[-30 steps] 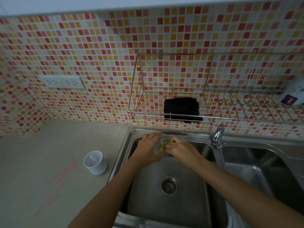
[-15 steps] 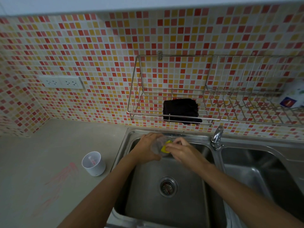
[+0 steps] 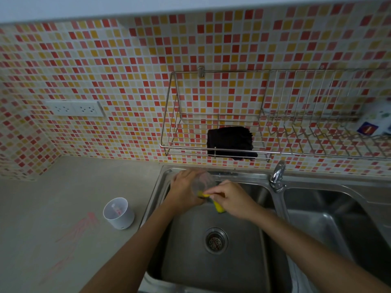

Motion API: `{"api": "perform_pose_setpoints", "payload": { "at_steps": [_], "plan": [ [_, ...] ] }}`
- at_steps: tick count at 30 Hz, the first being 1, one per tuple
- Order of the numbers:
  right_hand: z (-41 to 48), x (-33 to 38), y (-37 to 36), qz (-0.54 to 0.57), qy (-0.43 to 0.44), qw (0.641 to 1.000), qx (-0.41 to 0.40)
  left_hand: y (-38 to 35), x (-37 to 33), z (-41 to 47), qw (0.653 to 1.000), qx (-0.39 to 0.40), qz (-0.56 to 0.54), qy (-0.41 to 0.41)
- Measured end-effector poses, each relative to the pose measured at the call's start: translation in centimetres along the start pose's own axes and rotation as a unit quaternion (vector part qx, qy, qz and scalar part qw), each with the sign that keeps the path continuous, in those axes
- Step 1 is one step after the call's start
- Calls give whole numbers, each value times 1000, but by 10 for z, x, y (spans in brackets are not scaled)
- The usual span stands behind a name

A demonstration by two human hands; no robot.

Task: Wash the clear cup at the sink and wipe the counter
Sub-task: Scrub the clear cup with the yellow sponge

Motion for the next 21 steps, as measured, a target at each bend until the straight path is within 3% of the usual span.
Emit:
{"api": "perform_pose_setpoints", "payload": {
  "at_steps": [3,7,11,16,18,21],
  "plan": [
    [5,-1,-2,-131,26,990,44,-2,-6,1,1000,12,8,-15],
    [2,-3,7,-229,64,971,-28,9,-13,1,999,10,-4,-30],
    [1,3,-8,-88,38,995,-7,10,-7,2,999,30,21,-22],
    [14,3,3,-159,39,986,-9,12,-12,4,998,39,29,-36],
    [12,9,12,-179,69,980,-51,15,-9,5,998,46,29,-23],
    [1,8,4,-84,52,994,-43,16,-5,3,998,57,31,-17]
  ]
}}
Point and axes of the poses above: each hand's wrist, its own z-axis towards the middle knuckle, its own y-axis out of the back of the hand, x = y × z, the point moved 9 cm from there along z, towards the middle knuckle, and after that the axes turned 8 degrees about x, right-handed, at the moved point
